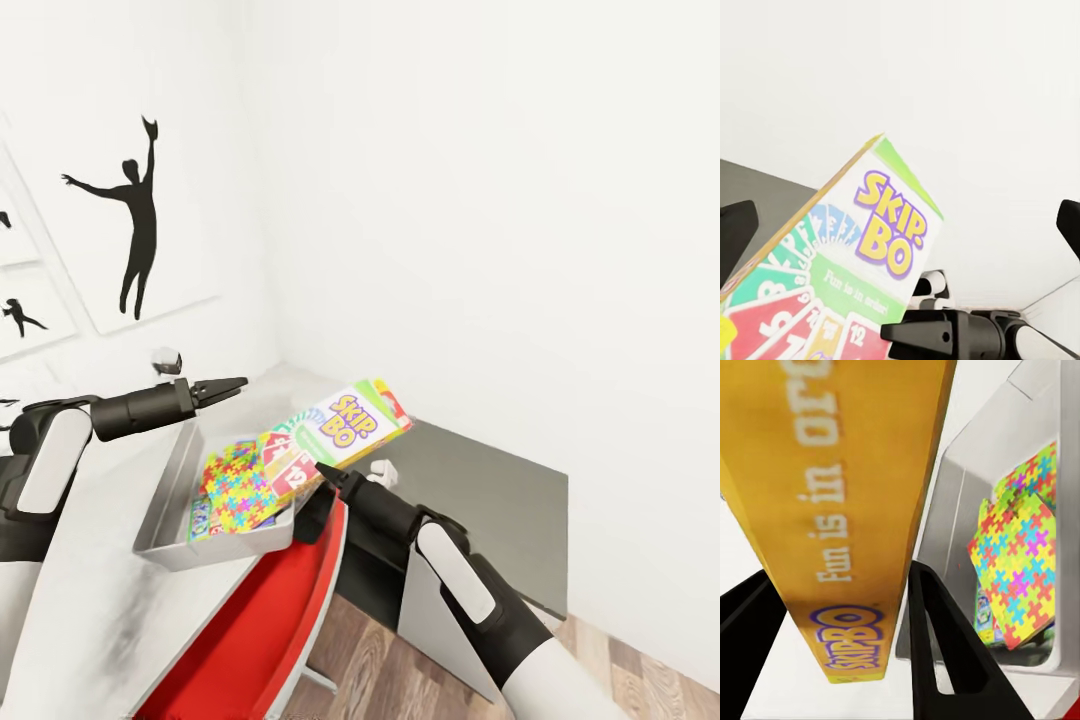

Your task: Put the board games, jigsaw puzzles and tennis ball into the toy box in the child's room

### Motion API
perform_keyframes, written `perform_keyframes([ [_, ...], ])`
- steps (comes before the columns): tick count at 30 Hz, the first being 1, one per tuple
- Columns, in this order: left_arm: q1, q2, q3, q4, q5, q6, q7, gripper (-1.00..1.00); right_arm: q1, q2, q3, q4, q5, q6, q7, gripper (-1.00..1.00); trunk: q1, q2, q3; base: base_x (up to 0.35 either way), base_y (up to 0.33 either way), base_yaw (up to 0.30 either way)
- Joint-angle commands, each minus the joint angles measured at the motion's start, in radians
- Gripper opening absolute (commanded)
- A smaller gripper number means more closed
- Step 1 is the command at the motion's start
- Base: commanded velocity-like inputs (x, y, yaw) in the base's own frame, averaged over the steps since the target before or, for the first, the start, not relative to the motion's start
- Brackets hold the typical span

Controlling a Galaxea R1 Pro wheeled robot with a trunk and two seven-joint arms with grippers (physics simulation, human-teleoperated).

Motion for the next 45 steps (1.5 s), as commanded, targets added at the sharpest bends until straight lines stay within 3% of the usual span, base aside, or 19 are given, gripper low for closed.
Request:
perform_keyframes([
  [1, -0.001, 0.000, 0.001, 0.000, -0.004, 0.004, -0.005, 1.00, -0.001, 0.000, 0.000, 0.000, -0.008, 0.005, 0.000, -1.00, 0.001, -0.002, -0.002, 0.000, 0.000, 0.290],
  [14, 0.000, 0.000, 0.002, 0.000, -0.006, 0.004, -0.005, 1.00, -0.009, -0.003, -0.002, -0.001, -0.008, 0.014, 0.000, -1.00, 0.001, -0.002, -0.010, 0.000, 0.000, 0.279],
  [19, 0.000, 0.009, 0.012, 0.004, -0.007, 0.004, -0.005, 1.00, -0.073, -0.043, -0.043, -0.043, -0.009, 0.153, -0.023, -1.00, 0.001, -0.002, -0.014, 0.000, 0.000, 0.257],
  [21, 0.000, 0.021, 0.027, 0.005, -0.007, 0.004, -0.005, 1.00, -0.116, -0.044, -0.073, -0.074, -0.009, 0.218, -0.079, -1.00, 0.001, -0.002, -0.016, 0.000, 0.000, 0.247],
  [24, 0.000, 0.034, 0.048, 0.009, -0.006, 0.004, -0.005, 1.00, -0.238, -0.037, -0.106, -0.102, -0.022, 0.354, -0.298, -1.00, 0.001, -0.002, -0.018, 0.000, 0.000, 0.190],
  [26, 0.000, 0.036, 0.052, 0.011, -0.006, 0.004, -0.005, 1.00, -0.295, -0.029, -0.113, -0.106, -0.034, 0.414, -0.380, -1.00, 0.001, -0.002, -0.019, 0.000, 0.000, 0.083],
  [30, 0.000, 0.038, 0.055, 0.013, -0.006, 0.004, -0.005, 1.00, -0.393, -0.019, -0.133, -0.097, -0.079, 0.495, -0.448, -1.00, 0.001, -0.002, -0.019, 0.000, 0.000, 0.028],
  [32, 0.000, 0.039, 0.055, 0.015, -0.006, 0.004, -0.005, 1.00, -0.470, -0.017, -0.143, -0.040, -0.107, 0.547, -0.463, -1.00, 0.001, -0.002, -0.020, 0.000, 0.000, 0.009],
  [35, 0.000, 0.045, 0.057, 0.017, -0.006, 0.004, -0.005, 1.00, -0.553, -0.012, -0.147, 0.120, -0.125, 0.588, -0.469, -1.00, 0.001, -0.002, -0.020, 0.000, 0.000, 0.003],
  [37, 0.001, 0.060, 0.057, 0.018, -0.006, 0.004, -0.005, 1.00, -0.614, 0.001, -0.147, 0.262, -0.130, 0.616, -0.469, -1.00, 0.001, -0.002, -0.020, 0.000, 0.000, 0.001],
  [39, 0.002, 0.070, 0.057, 0.019, -0.005, 0.004, -0.005, 1.00, -0.664, 0.030, -0.146, 0.382, -0.132, 0.650, -0.469, -1.00, 0.001, -0.002, -0.020, 0.000, 0.000, 0.000],
  [42, 0.002, 0.078, 0.066, 0.024, -0.005, 0.004, -0.005, 1.00, -0.705, 0.065, -0.144, 0.486, -0.131, 0.666, -0.469, -1.00, 0.001, -0.002, -0.020, 0.000, 0.000, 0.000],
  [45, 0.002, 0.082, 0.079, 0.027, -0.004, 0.004, -0.005, 1.00, -0.724, 0.076, -0.139, 0.533, -0.131, 0.666, -0.469, -1.00, 0.001, -0.002, -0.020, 0.000, 0.000, 0.000],
])
